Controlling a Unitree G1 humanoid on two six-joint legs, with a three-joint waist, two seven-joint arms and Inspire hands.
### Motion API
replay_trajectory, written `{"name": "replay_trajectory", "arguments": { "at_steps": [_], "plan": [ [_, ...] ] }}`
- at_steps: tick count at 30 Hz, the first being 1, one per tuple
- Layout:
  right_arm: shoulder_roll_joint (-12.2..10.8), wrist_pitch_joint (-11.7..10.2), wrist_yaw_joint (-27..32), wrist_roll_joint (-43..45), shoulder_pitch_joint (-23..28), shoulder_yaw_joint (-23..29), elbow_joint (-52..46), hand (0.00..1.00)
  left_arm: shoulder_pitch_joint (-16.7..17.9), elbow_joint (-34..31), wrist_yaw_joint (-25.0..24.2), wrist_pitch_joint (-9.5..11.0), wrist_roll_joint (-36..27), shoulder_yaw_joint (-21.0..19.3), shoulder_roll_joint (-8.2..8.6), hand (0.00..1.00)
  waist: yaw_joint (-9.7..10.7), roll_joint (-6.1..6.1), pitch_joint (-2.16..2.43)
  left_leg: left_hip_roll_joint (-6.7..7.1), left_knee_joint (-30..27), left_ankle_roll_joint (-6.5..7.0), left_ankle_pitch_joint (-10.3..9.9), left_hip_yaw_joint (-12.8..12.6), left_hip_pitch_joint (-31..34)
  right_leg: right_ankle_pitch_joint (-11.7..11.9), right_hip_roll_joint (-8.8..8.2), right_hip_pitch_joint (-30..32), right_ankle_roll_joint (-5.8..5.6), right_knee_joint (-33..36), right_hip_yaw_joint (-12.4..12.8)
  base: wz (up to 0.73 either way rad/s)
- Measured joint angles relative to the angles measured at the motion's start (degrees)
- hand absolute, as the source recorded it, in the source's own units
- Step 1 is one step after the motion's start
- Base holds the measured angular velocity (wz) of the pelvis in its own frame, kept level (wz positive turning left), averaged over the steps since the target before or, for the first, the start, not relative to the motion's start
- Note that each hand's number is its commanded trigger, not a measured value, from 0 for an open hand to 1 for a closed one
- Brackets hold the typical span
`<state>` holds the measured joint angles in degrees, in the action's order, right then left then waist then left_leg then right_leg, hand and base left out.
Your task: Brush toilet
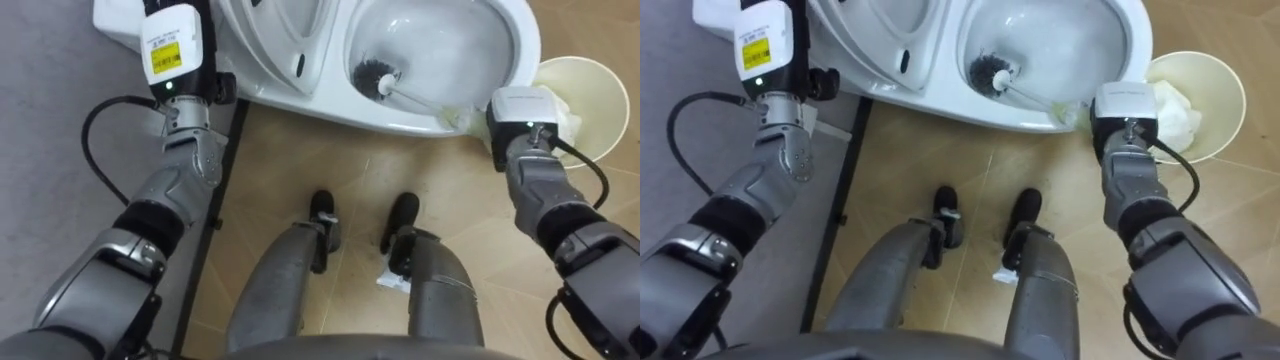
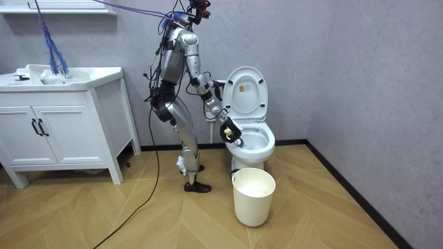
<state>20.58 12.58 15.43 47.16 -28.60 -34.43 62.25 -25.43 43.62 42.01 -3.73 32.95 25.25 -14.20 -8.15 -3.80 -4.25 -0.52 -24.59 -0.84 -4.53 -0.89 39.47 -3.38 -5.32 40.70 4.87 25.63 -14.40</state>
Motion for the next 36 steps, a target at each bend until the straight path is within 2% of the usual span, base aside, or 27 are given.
{"name": "replay_trajectory", "arguments": {
  "at_steps": [3,5,6,8,9,10,13,15,17,18,23,26,29,30,31,33,36],
  "plan": [
    [0.6,-0.2,0.9,-1.3,-0.9,-1.2,1.2,1.00,-0.4,-0.1,0.1,0.0,-2.2,0.9,-0.34,0.00,-0.3,0.08,-0.05,0.02,0.0,0.00,0.0,0.0,0.0,0.0,-0.08,0.0,0.02,0.3,0.1,0.00],
    [1.1,-1.1,1.6,-4.8,-2.4,-2.3,3.5,1.00,-1.3,-0.2,0.1,-0.1,-3.6,2.0,-0.60,0.00,-0.4,0.26,-0.12,0.03,-0.1,0.24,-0.1,-0.3,0.2,-0.1,-0.16,0.3,0.00,0.4,0.3,0.02],
    [1.7,-1.9,1.9,-8.8,-3.4,-2.6,4.5,1.00,-1.8,-0.3,0.3,-0.1,-4.0,2.7,-0.57,0.00,-0.5,0.64,-0.24,0.38,-0.1,0.29,-0.1,-0.4,0.4,-0.3,-0.74,1.0,0.00,1.3,0.2,0.11],
    [2.2,-3.1,2.3,-15.1,-4.4,-2.1,5.0,1.00,-1.9,-1.7,0.3,-0.2,-3.9,2.7,-1.11,0.00,-0.4,1.16,-0.18,0.61,-0.2,0.49,0.2,-0.6,1.4,-0.7,-1.21,2.4,-0.05,2.5,0.3,0.13],
    [2.0,-3.8,2.5,-20.1,-5.0,-1.1,5.2,1.00,-1.9,-2.6,0.3,-0.2,-3.6,2.7,-1.75,0.00,-0.4,1.87,-0.17,0.86,0.0,0.52,0.5,-0.7,1.9,-0.7,-1.56,3.3,0.06,3.1,0.4,0.06],
    [1.7,-4.3,2.8,-25.3,-5.6,0.7,5.3,1.00,-2.0,-2.7,0.3,-0.2,-2.3,2.5,-2.00,0.00,-0.4,2.39,-0.39,0.95,-0.2,0.52,0.7,-0.7,2.0,-0.8,-1.68,3.6,0.16,3.8,0.6,0.04],
    [1.4,-5.1,3.4,-36.7,-7.9,6.0,5.4,1.00,-2.3,-1.6,0.4,-0.2,-1.0,2.1,-2.05,0.00,0.7,3.07,-0.62,1.42,-0.7,0.65,0.7,-0.7,2.0,-1.4,-2.62,3.7,0.08,5.0,0.2,0.08],
    [1.5,-4.9,3.5,-37.6,-8.9,7.9,5.8,1.00,-2.4,-1.5,0.7,-0.2,-0.7,1.7,-2.11,0.00,1.5,3.85,-0.65,1.51,-1.1,0.76,0.7,-0.7,2.0,-1.7,-2.74,3.6,-0.12,5.4,0.3,0.09],
    [1.5,-4.5,3.3,-37.5,-8.8,8.3,6.6,1.00,-2.4,-1.4,1.6,-0.6,1.2,1.1,-2.23,0.00,1.7,5.48,-0.55,1.35,-1.3,0.76,0.7,-0.7,2.1,-1.5,-2.59,3.5,-0.11,5.3,0.3,0.02],
    [1.5,-4.4,3.3,-37.3,-8.8,8.3,6.6,1.00,-2.4,-1.4,1.6,-0.7,1.8,0.9,-2.23,0.00,1.7,5.57,-0.55,1.30,-1.6,0.83,0.6,-0.7,2.2,-1.5,-2.57,3.4,-0.12,5.2,0.1,0.00],
    [1.4,-4.4,3.4,-28.0,-8.8,9.3,6.2,1.00,-2.6,-1.9,0.6,-1.1,2.7,0.9,-2.18,0.00,1.8,5.49,-0.53,1.35,-3.0,1.22,0.3,-0.6,2.9,-1.2,-2.59,3.5,-0.37,5.4,0.1,-0.01],
    [1.3,-4.5,4.4,-22.2,-8.7,7.2,5.2,1.00,-3.1,-1.4,-0.1,-1.4,2.6,1.8,-2.10,0.00,1.3,4.76,-0.60,1.31,-3.2,1.38,0.2,-0.7,2.9,-0.9,-2.28,3.2,-0.30,4.8,0.0,-0.03],
    [0.4,-3.9,4.5,-17.1,-8.5,6.2,5.2,1.00,-3.4,-0.4,-0.9,-1.3,2.6,3.0,-1.71,0.00,0.1,2.97,-0.61,1.38,-3.3,1.47,0.1,-0.7,2.9,-0.4,-2.19,3.0,-0.45,4.2,0.0,-0.06],
    [0.1,-2.9,4.8,-16.7,-8.2,6.1,5.4,1.00,-3.4,-0.2,-1.4,-1.1,2.6,3.0,-1.45,0.00,-0.1,2.05,-0.62,1.45,-3.3,1.56,0.1,-0.7,2.9,-0.2,-2.24,2.9,-0.53,4.0,-0.1,-0.05],
    [0.1,-2.7,5.0,-16.1,-8.1,6.1,5.6,1.00,-3.3,-0.1,-1.5,-1.1,2.6,2.9,-1.18,0.00,-0.1,1.57,-0.66,1.55,-3.3,1.58,0.1,-0.7,2.8,-0.3,-2.35,2.9,-0.52,4.1,-0.1,-0.04],
    [-0.7,-2.6,5.2,-14.8,-7.5,6.1,6.5,1.00,-3.1,0.2,-1.6,-1.6,2.6,1.9,0.46,0.00,-0.2,0.37,-0.62,1.81,-3.0,1.60,0.1,-0.7,2.8,-0.2,-2.41,3.2,-0.56,4.1,0.0,-0.05],
    [-2.1,-2.2,5.0,-14.2,-6.2,6.1,6.7,1.00,-2.8,0.0,-1.7,-2.3,2.6,1.4,0.71,0.00,-0.4,0.06,-0.58,1.70,-2.7,1.57,0.1,-0.7,2.8,-0.4,-2.43,3.5,-0.30,4.2,0.1,-0.05]
  ]
}}
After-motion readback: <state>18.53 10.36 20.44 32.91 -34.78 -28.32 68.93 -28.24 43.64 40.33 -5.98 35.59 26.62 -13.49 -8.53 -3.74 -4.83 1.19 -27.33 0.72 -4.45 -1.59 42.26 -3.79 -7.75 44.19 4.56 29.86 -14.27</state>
